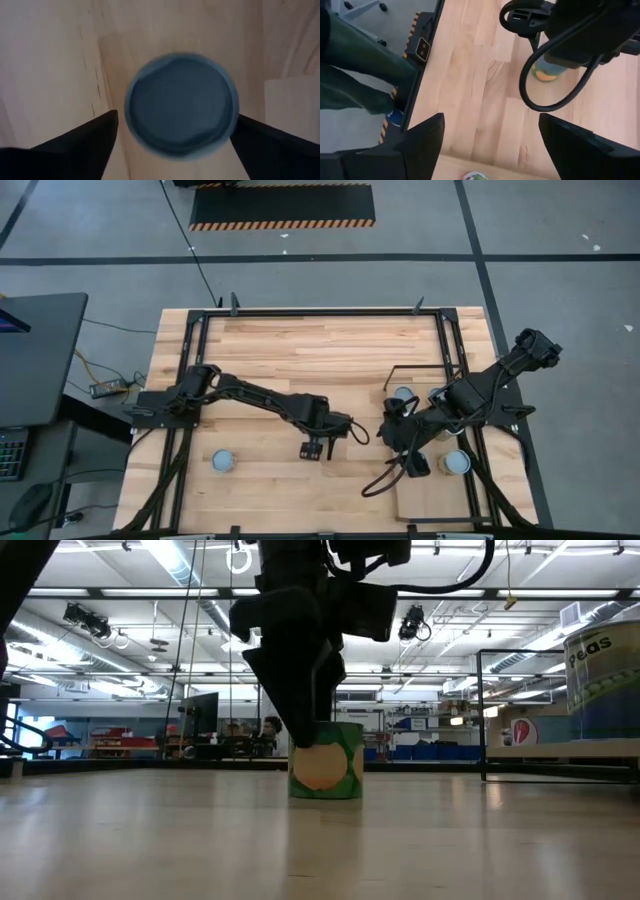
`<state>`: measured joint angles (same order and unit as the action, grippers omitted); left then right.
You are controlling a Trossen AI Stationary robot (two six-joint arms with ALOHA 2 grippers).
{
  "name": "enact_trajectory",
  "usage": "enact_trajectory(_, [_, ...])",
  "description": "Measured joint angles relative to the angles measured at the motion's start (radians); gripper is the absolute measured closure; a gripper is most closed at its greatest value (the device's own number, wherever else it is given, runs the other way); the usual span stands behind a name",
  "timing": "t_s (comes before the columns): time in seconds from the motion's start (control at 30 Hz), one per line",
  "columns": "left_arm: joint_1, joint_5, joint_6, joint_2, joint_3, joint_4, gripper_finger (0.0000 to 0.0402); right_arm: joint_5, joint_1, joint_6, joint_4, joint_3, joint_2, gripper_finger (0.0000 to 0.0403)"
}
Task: Pick and place cans onto a shelf
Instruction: Put the canned peaches on the shelf
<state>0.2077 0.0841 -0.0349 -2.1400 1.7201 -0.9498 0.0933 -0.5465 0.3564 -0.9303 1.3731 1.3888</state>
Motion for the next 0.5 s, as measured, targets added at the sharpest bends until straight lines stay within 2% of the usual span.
enact_trajectory(0.17, [0.000,0.000,-0.046,0.049,0.007,-0.090,0.0019,-0.002,0.000,-0.085,0.045,-0.037,0.001,0.0067])
enact_trajectory(0.33, [0.000,0.030,-0.163,0.176,-0.013,-0.241,0.0018,0.009,0.029,-0.173,0.153,-0.086,0.013,0.0066])
enact_trajectory(0.5, [0.011,0.081,-0.273,0.351,-0.191,-0.220,0.0018,-0.014,0.126,-0.239,0.242,-0.083,0.107,0.0066])
